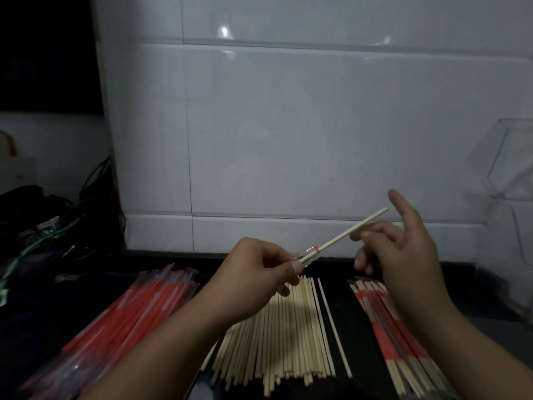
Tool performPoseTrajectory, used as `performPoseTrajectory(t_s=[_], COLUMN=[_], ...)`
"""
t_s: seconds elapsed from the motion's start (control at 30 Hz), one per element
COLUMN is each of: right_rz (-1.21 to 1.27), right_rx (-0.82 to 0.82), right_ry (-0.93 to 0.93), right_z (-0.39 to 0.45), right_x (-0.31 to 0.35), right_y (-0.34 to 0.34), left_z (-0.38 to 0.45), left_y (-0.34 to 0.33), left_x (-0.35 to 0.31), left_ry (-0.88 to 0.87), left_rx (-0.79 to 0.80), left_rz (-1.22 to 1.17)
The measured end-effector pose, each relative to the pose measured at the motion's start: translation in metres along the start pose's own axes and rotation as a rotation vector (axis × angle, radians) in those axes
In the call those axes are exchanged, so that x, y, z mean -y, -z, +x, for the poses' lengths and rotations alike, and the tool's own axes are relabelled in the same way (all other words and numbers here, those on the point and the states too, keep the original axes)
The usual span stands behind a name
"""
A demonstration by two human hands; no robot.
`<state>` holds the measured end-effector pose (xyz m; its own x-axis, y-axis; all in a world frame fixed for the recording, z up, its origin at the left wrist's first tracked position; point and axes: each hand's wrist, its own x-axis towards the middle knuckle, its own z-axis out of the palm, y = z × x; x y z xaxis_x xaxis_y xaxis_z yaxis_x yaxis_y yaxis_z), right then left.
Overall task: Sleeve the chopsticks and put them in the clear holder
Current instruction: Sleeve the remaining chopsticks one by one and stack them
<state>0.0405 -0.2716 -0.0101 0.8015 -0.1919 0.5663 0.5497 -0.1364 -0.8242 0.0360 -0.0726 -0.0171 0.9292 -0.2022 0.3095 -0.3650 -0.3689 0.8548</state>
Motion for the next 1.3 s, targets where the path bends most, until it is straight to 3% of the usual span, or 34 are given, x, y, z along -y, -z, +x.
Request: performPoseTrajectory(t_s=[0.1, 0.23, 0.3, 0.37, 0.4, 0.53, 0.63, 0.73, 0.93, 1.07, 1.2, 1.3], right_rz=[-0.034, -0.092, -0.125, -0.381, -0.544, -1.027, -1.082, -1.119, -1.16, -1.095, -0.64, -0.241], right_rx=[0.071, 0.538, 0.49, 0.346, 0.353, 0.735, 0.899, 0.956, 0.933, 0.876, 0.698, 0.46], right_ry=[-0.002, -0.114, -0.087, 0.039, 0.068, -0.044, -0.106, -0.144, -0.183, -0.26, -0.335, -0.216], right_z=[-0.001, -0.011, -0.011, -0.005, -0.004, -0.011, -0.016, -0.018, -0.016, -0.005, 0.005, 0.005], right_x=[0.001, 0.005, 0.002, -0.006, -0.011, -0.018, -0.015, -0.016, -0.019, -0.019, -0.006, 0.005], right_y=[0.003, -0.003, -0.003, 0.001, 0.004, 0.002, -0.004, -0.004, -0.008, 0.002, 0.013, 0.016], left_z=[0.0, 0.0, 0.0, -0.001, -0.001, -0.002, -0.004, -0.004, -0.001, 0.0, -0.001, -0.001], left_y=[0.0, 0.001, 0.003, 0.005, 0.005, 0.011, 0.018, 0.023, 0.023, 0.022, 0.02, 0.018], left_x=[0.0, 0.001, 0.001, -0.001, -0.003, -0.015, -0.022, -0.023, -0.021, -0.017, -0.013, -0.01], left_ry=[-0.006, -0.01, -0.019, -0.032, -0.033, -0.06, -0.128, -0.138, -0.016, -0.029, -0.104, -0.153], left_rx=[0.001, -0.016, -0.05, -0.115, -0.16, -0.324, -0.392, -0.414, -0.34, -0.329, -0.366, -0.352], left_rz=[-0.006, -0.006, -0.048, -0.163, -0.248, -0.57, -0.633, -0.674, -0.863, -0.768, -0.504, -0.277])
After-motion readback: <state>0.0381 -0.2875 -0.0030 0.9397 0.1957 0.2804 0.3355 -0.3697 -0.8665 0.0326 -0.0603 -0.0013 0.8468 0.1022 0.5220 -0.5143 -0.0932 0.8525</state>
